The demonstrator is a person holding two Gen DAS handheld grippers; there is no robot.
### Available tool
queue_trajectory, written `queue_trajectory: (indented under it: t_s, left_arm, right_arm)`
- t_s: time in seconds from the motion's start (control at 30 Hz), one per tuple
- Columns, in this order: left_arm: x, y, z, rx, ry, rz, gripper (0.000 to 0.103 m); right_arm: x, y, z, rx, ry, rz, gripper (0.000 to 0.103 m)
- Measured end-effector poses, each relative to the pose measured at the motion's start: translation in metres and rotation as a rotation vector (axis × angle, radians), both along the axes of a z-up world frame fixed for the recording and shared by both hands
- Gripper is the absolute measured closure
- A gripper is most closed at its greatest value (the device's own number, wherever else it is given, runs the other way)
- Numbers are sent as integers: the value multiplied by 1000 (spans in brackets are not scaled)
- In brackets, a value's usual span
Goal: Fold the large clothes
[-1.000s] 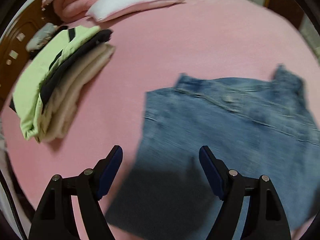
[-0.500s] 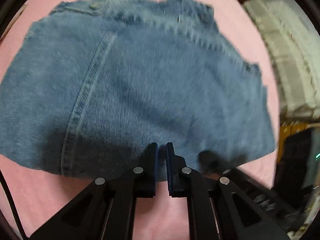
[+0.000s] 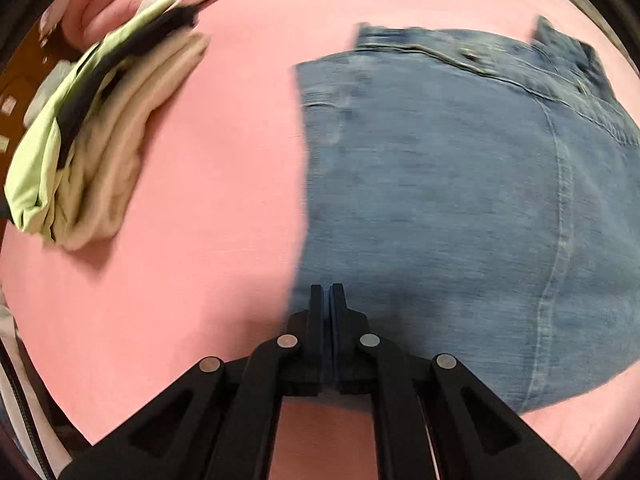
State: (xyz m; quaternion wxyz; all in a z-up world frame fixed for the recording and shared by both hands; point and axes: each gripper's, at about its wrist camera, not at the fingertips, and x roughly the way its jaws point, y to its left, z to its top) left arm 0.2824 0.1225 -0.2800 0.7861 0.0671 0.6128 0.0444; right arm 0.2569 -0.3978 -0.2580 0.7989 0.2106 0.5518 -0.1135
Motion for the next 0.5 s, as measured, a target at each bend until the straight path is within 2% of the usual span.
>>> queue_trajectory:
  t_s: [0.03,0.1,0.13,0.17,0.2,0.23,0.27,0.3,0.33,0.43,0.5]
  left_arm:
    - [1,2,1,-6,2,-3,100]
    - [1,-2,2,44,17,-32,100]
    - [0,-11,3,98,18,-53,100]
    - [-1,-20,7,115,13,-65,100]
    - [-2,-28,15,80,9,-84,100]
    - [-8,-40,26,-20,1,-109,97]
    - [-10,-46,31,-72,0,-118,96]
    - [-14,-60,38,-173,11,-138,96]
    - [-15,-72,39,-234,27,-149,95]
    - [-15,-109,29,-438,118,-173,95]
    - [-14,-128,16,-482,147,-195,95]
  right_arm:
    - [-4,-4,4,-35,-2,-18,103]
    - [-5,-6,12,-86,-2,-44,103]
    - [-2,-1,15,-109,10,-36,103]
    - [-1,4,18,-122,12,-17,103]
    - [3,16,23,-111,-5,28,103]
    - [5,32,29,-66,-45,79,103]
    - [5,40,32,-26,-76,114,103]
    - [5,58,37,49,-115,166,103]
    - [6,73,37,136,-133,208,103]
    - [14,118,20,380,-85,275,103]
    - [19,139,7,446,-65,287,103]
